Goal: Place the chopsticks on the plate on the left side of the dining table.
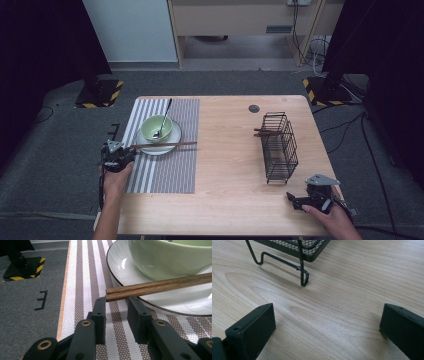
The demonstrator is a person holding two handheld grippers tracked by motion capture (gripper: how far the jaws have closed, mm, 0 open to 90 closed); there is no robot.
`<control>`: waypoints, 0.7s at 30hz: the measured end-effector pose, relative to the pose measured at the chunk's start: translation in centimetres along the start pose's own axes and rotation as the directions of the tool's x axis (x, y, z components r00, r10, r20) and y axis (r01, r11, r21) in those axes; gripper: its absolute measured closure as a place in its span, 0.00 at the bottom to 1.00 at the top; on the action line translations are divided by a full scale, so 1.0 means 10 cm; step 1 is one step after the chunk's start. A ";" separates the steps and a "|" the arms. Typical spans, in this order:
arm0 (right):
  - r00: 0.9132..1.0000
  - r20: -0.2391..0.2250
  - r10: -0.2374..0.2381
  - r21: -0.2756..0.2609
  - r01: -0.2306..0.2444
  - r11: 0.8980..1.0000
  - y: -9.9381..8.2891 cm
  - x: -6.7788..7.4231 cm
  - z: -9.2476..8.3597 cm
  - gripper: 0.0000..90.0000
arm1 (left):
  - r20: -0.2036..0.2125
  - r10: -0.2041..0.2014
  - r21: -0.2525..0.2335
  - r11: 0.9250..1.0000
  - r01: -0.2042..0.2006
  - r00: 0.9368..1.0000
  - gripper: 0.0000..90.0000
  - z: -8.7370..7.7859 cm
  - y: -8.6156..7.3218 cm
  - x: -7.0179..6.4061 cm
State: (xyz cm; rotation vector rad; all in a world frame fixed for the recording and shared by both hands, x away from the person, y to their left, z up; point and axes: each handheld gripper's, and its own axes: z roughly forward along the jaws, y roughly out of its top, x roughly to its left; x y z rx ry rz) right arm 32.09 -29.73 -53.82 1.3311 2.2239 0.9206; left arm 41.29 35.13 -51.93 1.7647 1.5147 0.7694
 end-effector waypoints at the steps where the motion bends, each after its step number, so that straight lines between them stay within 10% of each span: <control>1: 1.000 0.000 0.000 0.000 0.000 1.000 0.00 0.00 0.00 0.00 | 0.001 0.000 0.000 1.000 0.000 1.000 0.76 0.00 0.00 0.00; 21: 1.000 0.000 0.000 0.000 0.000 1.000 0.00 0.00 0.00 0.00 | 0.014 -0.044 -0.023 0.999 0.045 0.999 0.71 0.03 0.05 0.05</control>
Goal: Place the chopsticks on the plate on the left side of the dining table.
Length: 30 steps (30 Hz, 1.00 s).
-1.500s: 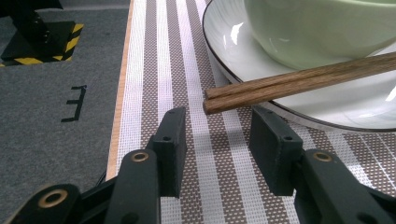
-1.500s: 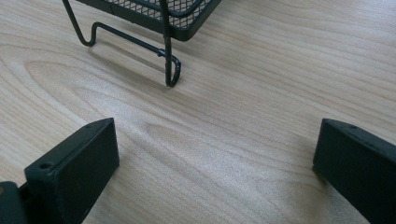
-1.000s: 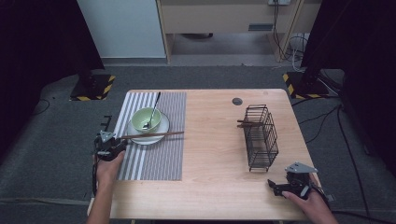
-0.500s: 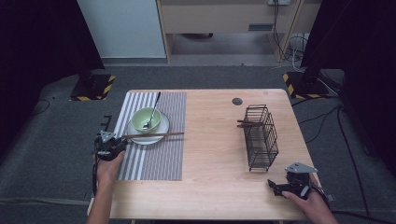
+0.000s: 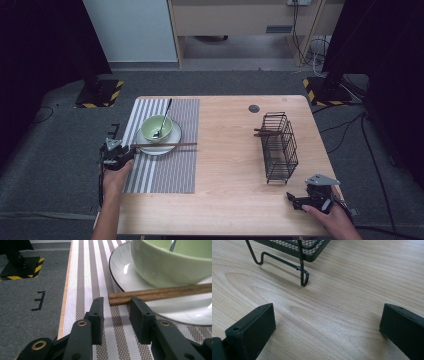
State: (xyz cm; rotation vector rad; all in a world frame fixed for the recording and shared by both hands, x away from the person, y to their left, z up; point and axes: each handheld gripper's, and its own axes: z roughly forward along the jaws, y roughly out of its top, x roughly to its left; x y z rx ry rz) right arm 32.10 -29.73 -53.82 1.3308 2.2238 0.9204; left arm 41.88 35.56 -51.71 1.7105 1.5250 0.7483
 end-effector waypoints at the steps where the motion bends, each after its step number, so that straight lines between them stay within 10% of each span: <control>1: 1.000 0.000 0.000 0.000 0.000 1.000 0.00 0.00 0.00 0.00 | 0.001 -0.005 -0.002 1.000 0.005 1.000 0.70 0.01 0.00 0.00; 30: 1.000 0.000 0.000 0.000 0.000 1.000 0.00 0.00 0.00 0.00 | 0.013 -0.010 0.010 1.000 0.009 1.000 0.65 0.02 -0.01 0.01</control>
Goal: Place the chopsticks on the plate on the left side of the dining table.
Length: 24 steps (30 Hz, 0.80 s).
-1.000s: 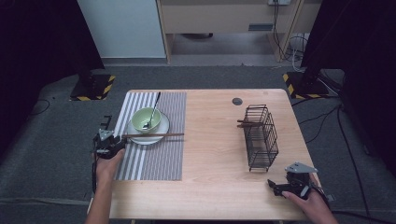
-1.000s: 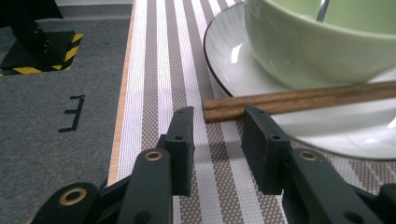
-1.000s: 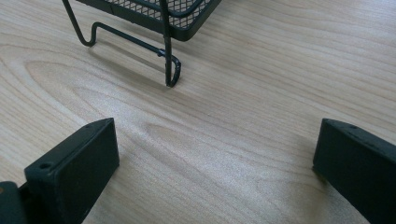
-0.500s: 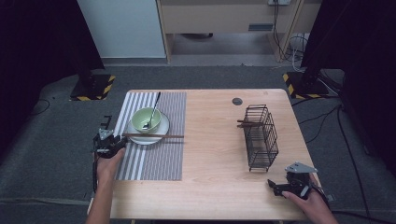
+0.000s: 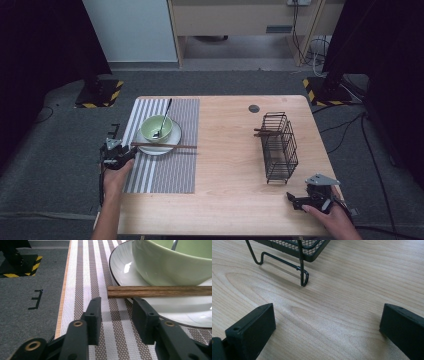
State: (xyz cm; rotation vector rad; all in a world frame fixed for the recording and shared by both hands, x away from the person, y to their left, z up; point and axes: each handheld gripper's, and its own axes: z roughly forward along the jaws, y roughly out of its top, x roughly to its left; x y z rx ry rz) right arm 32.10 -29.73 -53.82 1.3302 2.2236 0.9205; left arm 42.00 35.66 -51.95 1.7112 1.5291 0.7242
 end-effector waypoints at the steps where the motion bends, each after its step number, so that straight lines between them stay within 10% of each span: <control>1: 1.000 0.000 0.001 0.000 -0.001 1.000 0.00 0.00 0.00 0.00 | 0.004 -0.001 0.000 1.000 0.001 1.000 0.64 -0.02 0.00 0.00; 12: 1.000 0.000 0.000 0.000 0.000 1.000 0.00 0.00 0.00 0.00 | 0.100 0.037 -0.009 0.999 -0.037 0.994 0.39 -0.27 0.04 -0.19; 24: 1.000 0.001 0.002 0.001 -0.002 1.000 0.00 0.00 0.00 0.00 | 0.225 0.102 -0.004 0.995 -0.104 0.969 0.26 -0.37 0.08 -0.56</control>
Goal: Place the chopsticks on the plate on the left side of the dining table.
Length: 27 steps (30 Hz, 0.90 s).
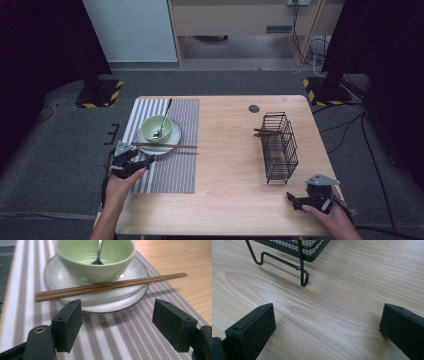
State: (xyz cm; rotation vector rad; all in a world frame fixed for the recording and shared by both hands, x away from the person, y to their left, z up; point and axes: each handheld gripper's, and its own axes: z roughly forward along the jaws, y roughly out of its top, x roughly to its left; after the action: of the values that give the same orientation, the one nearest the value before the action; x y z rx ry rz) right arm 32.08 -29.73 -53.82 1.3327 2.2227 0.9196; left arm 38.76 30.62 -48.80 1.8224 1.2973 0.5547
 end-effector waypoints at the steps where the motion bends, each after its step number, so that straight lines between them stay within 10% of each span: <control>1: 1.000 0.000 0.000 0.000 0.000 1.000 0.00 0.00 0.00 0.00 | 0.014 0.005 0.000 1.000 -0.005 1.000 0.25 0.02 0.01 -0.04; 27: 1.000 0.000 0.000 0.000 0.000 1.000 0.00 0.00 0.00 0.00 | 0.100 0.038 0.042 0.998 -0.042 0.994 0.10 0.26 0.16 -0.48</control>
State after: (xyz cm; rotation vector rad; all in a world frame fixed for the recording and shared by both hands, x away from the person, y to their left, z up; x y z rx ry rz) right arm 32.08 -29.73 -53.82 1.3330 2.2228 0.9196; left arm 39.77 25.05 -48.52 1.8915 1.2174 0.4551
